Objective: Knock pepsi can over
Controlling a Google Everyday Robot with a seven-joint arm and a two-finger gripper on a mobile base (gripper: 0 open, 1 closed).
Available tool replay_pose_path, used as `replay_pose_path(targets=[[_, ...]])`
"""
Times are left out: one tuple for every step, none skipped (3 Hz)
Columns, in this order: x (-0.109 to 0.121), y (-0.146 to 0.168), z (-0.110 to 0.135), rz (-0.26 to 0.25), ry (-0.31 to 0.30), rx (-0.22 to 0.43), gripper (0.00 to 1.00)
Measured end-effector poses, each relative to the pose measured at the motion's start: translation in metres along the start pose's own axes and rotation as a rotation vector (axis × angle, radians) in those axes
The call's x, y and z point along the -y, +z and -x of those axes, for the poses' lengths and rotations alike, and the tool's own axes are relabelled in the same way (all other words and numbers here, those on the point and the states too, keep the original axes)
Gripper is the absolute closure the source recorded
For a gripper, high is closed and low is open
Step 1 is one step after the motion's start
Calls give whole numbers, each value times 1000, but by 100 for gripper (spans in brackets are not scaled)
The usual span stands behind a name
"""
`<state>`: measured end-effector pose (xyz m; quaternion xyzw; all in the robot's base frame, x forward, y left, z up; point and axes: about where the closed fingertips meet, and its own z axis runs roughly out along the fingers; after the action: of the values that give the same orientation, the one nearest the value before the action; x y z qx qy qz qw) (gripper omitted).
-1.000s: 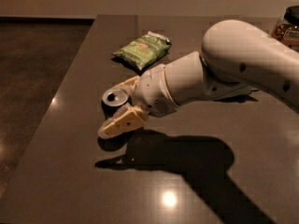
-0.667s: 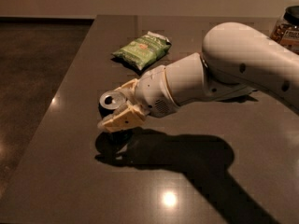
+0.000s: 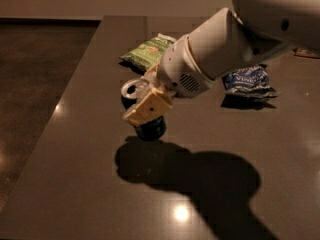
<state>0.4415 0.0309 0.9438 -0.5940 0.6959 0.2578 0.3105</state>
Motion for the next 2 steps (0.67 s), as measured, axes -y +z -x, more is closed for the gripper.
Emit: replay_pose_path(targets=[[6,-10,-11,-28,6,-164,100],[8,-12,-21,-52,-26,-342,100]])
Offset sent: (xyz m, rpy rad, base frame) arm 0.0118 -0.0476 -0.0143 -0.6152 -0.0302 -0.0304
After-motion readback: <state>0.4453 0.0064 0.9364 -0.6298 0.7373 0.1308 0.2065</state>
